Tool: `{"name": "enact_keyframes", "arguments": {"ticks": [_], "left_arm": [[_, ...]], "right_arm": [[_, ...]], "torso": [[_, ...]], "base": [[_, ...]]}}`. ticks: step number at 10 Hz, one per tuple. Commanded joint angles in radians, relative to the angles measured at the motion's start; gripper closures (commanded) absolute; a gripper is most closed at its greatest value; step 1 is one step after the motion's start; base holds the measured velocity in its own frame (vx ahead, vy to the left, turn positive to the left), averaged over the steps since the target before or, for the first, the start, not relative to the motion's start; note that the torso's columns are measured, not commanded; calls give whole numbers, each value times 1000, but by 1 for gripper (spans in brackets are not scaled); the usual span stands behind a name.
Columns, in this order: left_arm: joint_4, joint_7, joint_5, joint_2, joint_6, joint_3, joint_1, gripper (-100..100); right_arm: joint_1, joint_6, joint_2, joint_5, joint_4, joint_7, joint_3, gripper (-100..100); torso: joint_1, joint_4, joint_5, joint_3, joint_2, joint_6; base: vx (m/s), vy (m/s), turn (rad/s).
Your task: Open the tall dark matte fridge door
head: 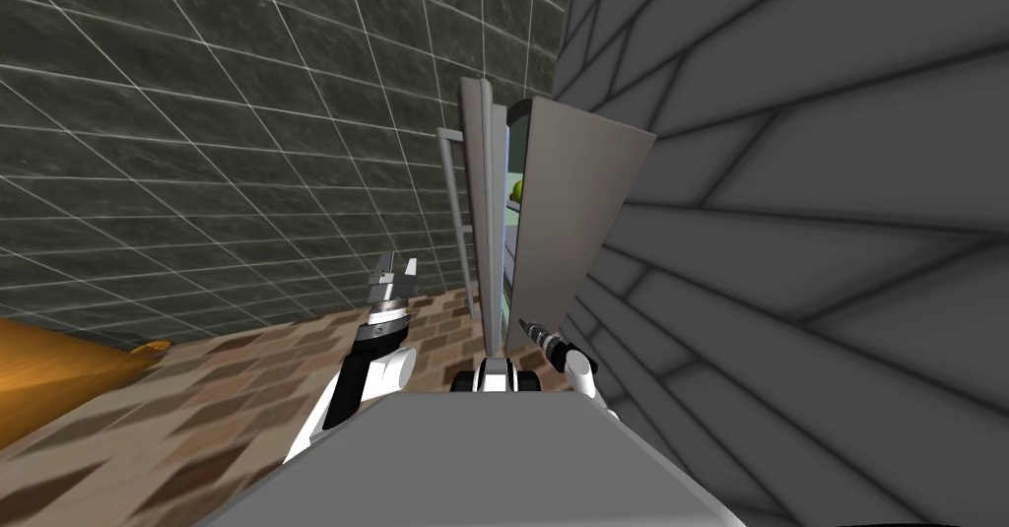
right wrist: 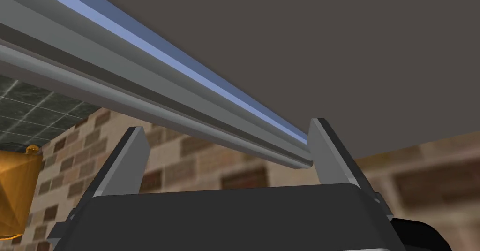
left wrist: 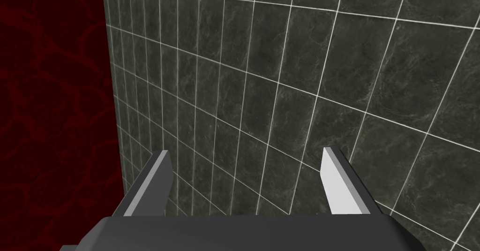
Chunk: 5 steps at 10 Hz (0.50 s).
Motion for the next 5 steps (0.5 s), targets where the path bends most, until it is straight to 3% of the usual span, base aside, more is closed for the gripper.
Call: {"name": "enact_keyframes", "arguments": {"ticks": [1, 2, 5], "left_arm": [[0, 0, 0, 0, 0, 0, 0, 0], [0, 0, 0, 0, 0, 0, 0, 0], [0, 0, 0, 0, 0, 0, 0, 0]], "right_arm": [[-14, 62, 10, -72, 29, -38, -19, -100], [-14, 62, 10, -81, 29, -38, -19, -100], [-31, 138, 26, -168, 66, -81, -49, -100]], "torso": [[-1, 0, 0, 0, 0, 0], [-1, 0, 0, 0, 0, 0], [-1, 1, 0, 1, 2, 0]], "base": [[54, 84, -93], [40, 71, -45], [34, 89, -65]]}}
